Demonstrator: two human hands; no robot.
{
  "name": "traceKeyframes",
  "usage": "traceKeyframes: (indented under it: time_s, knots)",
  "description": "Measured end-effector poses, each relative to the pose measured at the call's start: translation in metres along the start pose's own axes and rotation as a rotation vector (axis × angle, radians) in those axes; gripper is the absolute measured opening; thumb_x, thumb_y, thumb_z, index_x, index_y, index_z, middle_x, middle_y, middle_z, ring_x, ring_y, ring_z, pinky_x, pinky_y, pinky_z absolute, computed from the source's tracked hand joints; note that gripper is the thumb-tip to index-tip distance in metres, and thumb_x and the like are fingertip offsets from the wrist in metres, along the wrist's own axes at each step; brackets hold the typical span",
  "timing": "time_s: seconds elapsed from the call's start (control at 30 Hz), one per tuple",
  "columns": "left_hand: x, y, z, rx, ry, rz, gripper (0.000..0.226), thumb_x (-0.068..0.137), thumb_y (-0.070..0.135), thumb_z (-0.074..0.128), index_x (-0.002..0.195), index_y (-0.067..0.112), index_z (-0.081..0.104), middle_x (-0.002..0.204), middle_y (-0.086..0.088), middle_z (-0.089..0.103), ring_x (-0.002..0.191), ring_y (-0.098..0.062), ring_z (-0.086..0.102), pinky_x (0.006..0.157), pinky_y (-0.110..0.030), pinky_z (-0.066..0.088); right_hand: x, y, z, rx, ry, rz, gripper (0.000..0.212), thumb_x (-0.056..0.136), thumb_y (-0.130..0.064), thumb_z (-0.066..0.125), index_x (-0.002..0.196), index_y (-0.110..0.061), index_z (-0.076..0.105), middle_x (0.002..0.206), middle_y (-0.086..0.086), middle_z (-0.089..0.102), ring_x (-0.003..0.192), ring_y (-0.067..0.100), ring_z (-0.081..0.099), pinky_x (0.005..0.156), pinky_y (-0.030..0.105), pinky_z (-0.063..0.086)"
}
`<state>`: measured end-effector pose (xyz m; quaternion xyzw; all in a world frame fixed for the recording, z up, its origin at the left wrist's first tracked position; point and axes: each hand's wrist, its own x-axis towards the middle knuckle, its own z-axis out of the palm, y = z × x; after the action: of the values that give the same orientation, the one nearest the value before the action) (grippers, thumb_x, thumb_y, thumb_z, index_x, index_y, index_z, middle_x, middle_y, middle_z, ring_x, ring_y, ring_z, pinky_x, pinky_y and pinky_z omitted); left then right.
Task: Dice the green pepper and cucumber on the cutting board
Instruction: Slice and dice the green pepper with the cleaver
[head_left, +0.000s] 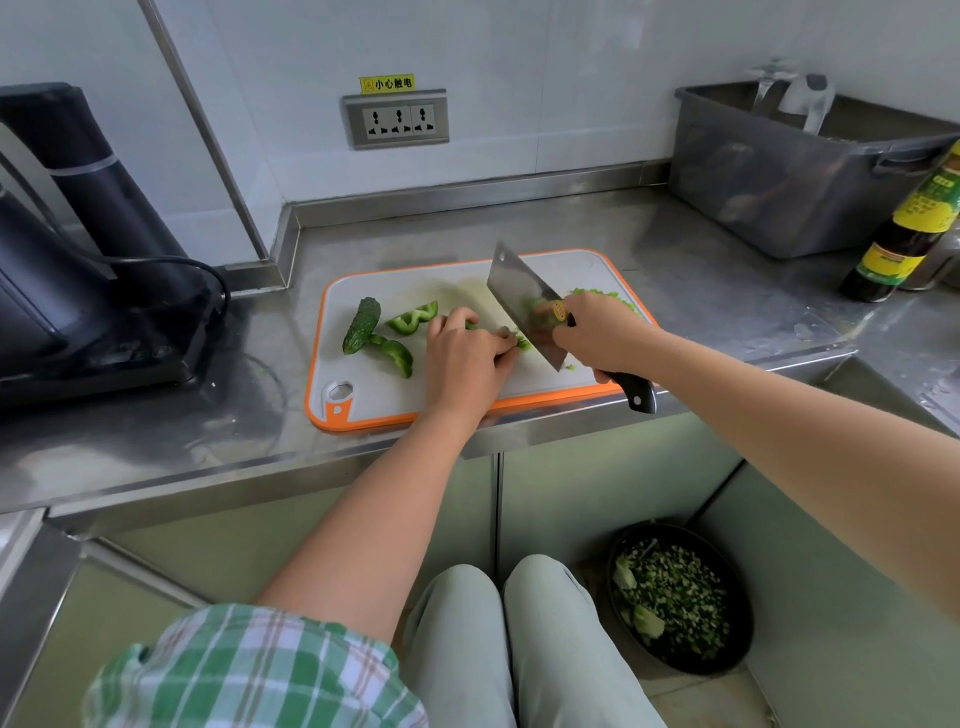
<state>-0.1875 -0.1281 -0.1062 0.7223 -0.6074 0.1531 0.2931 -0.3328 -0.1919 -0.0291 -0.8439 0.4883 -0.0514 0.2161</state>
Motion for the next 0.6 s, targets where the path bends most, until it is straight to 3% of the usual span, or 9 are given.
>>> traceKeyframes:
  time_s: [0.27,0.4,0.53,0.6]
  knots:
    - [0.002,-0.005,0.006,-0.013,-0.051,-0.009,0.017,0.085,0.033,0.067,0.097,0.026,0.078,0.079,0.000,0.071,0.103,-0.026,0.055,0.087,-0.034,0.027,0.003,-0.006,0.003,-0.092,-0.037,-0.027,0.018,0.092,-0.009,0.040,0.074,-0.008,0.038,0.068,0.011,0.047,0.037,0.022,0.051,0.032,0.020,0.034]
    - [0.003,-0.003,0.004,-0.031,-0.060,-0.025,0.017,0.085,0.032,0.069,0.097,0.025,0.078,0.090,-0.009,0.067,0.103,-0.029,0.054,0.088,-0.033,0.027,0.004,-0.005,0.008,-0.093,-0.008,-0.034,0.015,0.092,-0.010,0.041,0.077,-0.008,0.039,0.073,0.010,0.049,0.042,0.020,0.050,0.037,0.022,0.032]
    - [0.009,-0.006,0.006,0.006,-0.120,0.000,0.019,0.084,0.037,0.066,0.099,0.030,0.076,0.094,-0.007,0.069,0.105,-0.026,0.055,0.091,-0.033,0.024,0.012,0.017,0.001,0.010,0.028,0.064,0.008,0.089,-0.009,0.043,0.082,-0.005,0.044,0.064,0.009,0.050,0.028,0.018,0.051,0.031,0.015,0.032]
    - [0.010,-0.006,0.006,-0.005,-0.127,0.011,0.019,0.082,0.035,0.068,0.097,0.029,0.077,0.087,-0.007,0.070,0.102,-0.026,0.057,0.089,-0.034,0.024,0.014,0.028,-0.006,0.039,0.065,0.121,0.005,0.088,-0.008,0.041,0.088,-0.004,0.044,0.067,0.009,0.051,0.033,0.021,0.053,0.036,0.020,0.037]
